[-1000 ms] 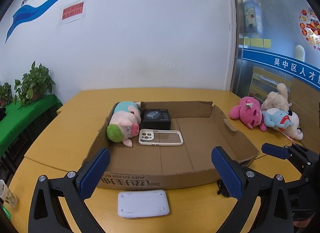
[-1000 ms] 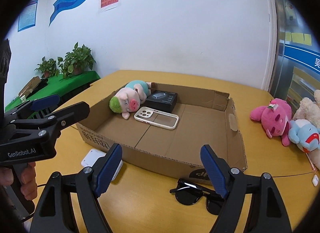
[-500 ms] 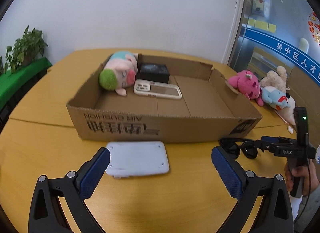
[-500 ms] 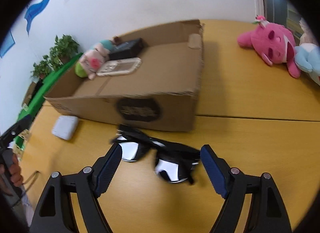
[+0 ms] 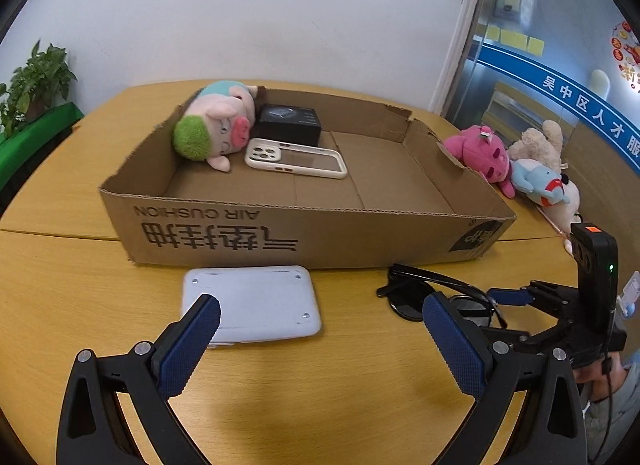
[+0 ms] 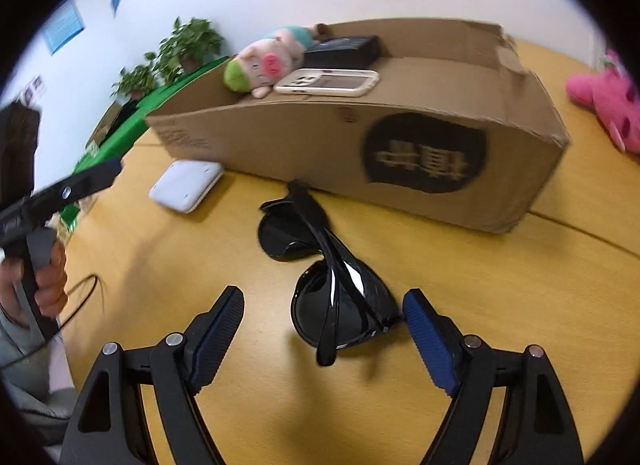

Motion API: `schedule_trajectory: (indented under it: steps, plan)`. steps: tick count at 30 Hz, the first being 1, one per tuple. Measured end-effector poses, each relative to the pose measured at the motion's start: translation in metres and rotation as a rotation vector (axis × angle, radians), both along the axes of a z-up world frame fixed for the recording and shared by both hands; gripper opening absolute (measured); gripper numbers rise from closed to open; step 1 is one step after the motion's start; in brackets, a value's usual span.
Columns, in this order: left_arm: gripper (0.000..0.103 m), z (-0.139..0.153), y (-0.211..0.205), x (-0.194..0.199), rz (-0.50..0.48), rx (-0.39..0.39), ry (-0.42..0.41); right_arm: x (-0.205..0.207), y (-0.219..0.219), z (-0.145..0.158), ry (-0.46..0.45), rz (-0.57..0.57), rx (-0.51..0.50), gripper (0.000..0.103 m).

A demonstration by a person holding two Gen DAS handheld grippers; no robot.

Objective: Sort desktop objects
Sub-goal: 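Reach the right gripper to the black sunglasses and grasp them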

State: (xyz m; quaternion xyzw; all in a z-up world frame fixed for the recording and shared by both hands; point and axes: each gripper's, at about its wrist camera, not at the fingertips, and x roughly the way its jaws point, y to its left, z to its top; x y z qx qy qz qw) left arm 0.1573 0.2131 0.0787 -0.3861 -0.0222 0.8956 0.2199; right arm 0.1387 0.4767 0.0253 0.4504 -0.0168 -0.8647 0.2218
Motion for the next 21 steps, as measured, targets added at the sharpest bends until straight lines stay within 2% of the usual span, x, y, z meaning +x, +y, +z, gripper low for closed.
schedule_trajectory:
  steps: [3, 5, 11, 17, 20, 21]
  plan:
    - [0.103, -0.003, 0.005, -0.004, -0.052, 0.047, -0.044, 0.000, -0.009, -0.006, 0.001, -0.006, 0.074, 0.083]
    - [0.103, -0.003, 0.009, -0.005, -0.073, 0.064, -0.058, 0.000, -0.013, -0.009, -0.021, -0.010, 0.058, 0.083]
    - [0.103, -0.011, 0.017, -0.014, -0.093, 0.094, -0.107, 0.025, -0.035, -0.006, 0.004, 0.018, 0.040, 0.083]
    - [0.101, -0.022, 0.036, -0.029, -0.199, 0.198, -0.233, 0.031, -0.048, -0.012, 0.033, -0.041, 0.122, 0.079]
    - [0.101, -0.031, 0.050, -0.035, -0.252, 0.259, -0.297, 0.036, -0.052, -0.013, 0.061, -0.066, 0.173, 0.063]
    - [0.101, -0.035, 0.056, -0.037, -0.264, 0.270, -0.321, 0.037, -0.051, -0.013, 0.063, -0.080, 0.171, 0.054]
